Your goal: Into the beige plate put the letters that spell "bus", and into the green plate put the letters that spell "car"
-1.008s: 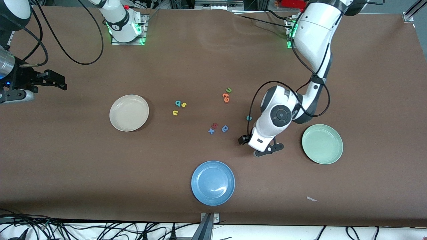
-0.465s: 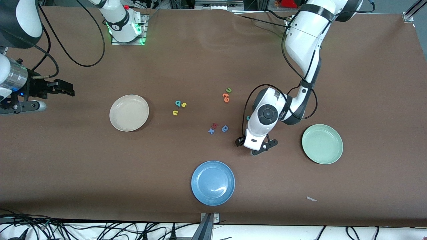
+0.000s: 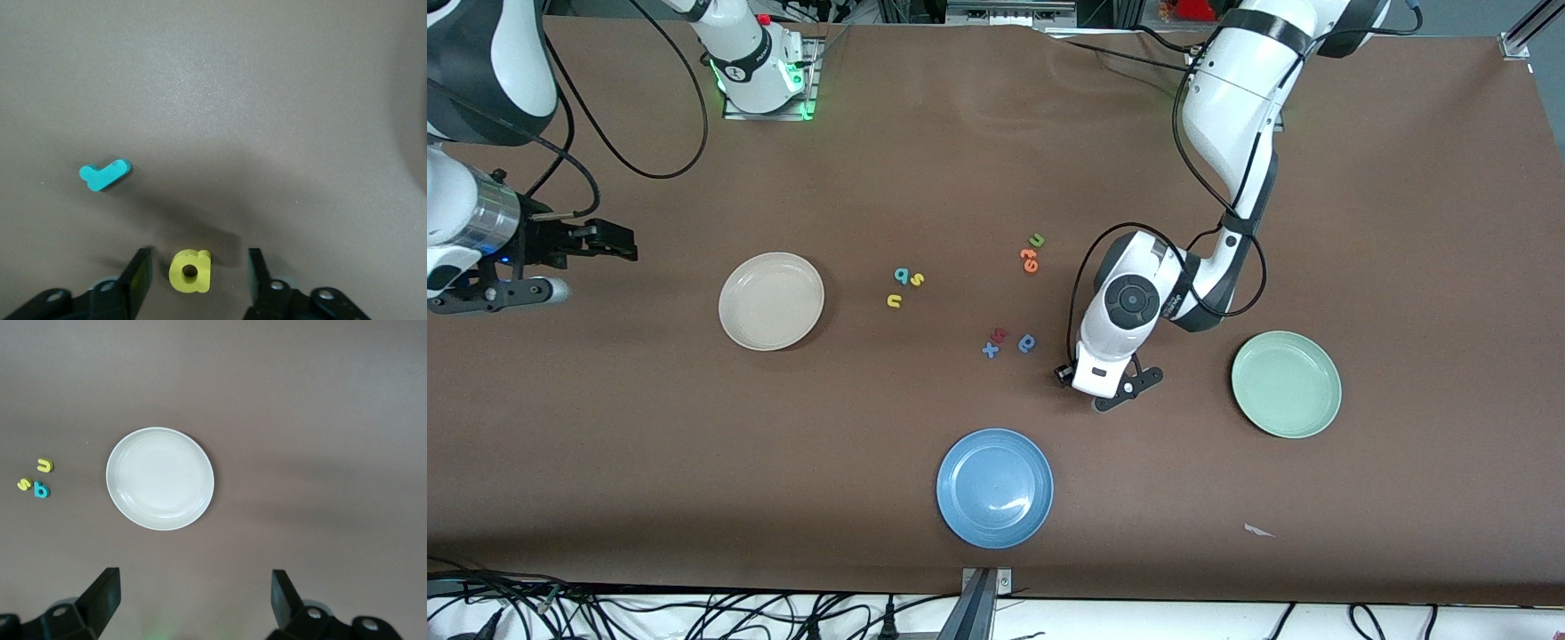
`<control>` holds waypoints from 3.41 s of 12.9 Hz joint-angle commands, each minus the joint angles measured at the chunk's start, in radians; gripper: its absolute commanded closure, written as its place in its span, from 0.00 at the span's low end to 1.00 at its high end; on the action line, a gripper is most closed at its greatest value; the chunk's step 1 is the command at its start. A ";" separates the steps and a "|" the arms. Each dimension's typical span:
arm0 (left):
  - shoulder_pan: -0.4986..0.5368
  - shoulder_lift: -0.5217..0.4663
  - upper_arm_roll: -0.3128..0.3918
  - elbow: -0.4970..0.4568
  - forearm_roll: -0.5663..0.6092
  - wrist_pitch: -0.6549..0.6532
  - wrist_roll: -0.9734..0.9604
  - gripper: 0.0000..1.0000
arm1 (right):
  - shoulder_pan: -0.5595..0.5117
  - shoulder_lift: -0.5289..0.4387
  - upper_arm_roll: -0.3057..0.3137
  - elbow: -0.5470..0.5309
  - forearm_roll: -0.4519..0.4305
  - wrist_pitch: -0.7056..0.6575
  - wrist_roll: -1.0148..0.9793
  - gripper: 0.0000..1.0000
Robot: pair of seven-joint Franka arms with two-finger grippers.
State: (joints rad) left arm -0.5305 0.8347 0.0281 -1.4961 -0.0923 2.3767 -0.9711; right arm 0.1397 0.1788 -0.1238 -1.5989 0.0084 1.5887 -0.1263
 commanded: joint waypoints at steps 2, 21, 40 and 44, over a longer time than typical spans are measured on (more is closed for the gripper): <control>-0.014 0.010 0.013 0.005 0.026 0.003 -0.029 0.49 | -0.006 -0.018 0.013 -0.047 0.067 0.025 -0.006 0.00; 0.280 -0.135 0.036 0.016 0.135 -0.396 0.893 0.82 | -0.009 0.128 0.423 -0.492 0.044 0.832 0.470 0.00; 0.112 -0.010 0.021 0.051 -0.086 -0.102 0.304 0.03 | 0.130 0.404 0.429 -0.420 -0.341 1.023 0.864 0.07; 0.101 0.009 0.023 0.050 -0.080 -0.094 0.279 0.17 | 0.130 0.421 0.420 -0.431 -0.344 1.053 0.864 0.11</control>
State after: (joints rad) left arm -0.4140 0.8395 0.0356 -1.4533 -0.1589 2.2771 -0.6798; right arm 0.2742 0.5888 0.2945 -2.0262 -0.3111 2.6143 0.7222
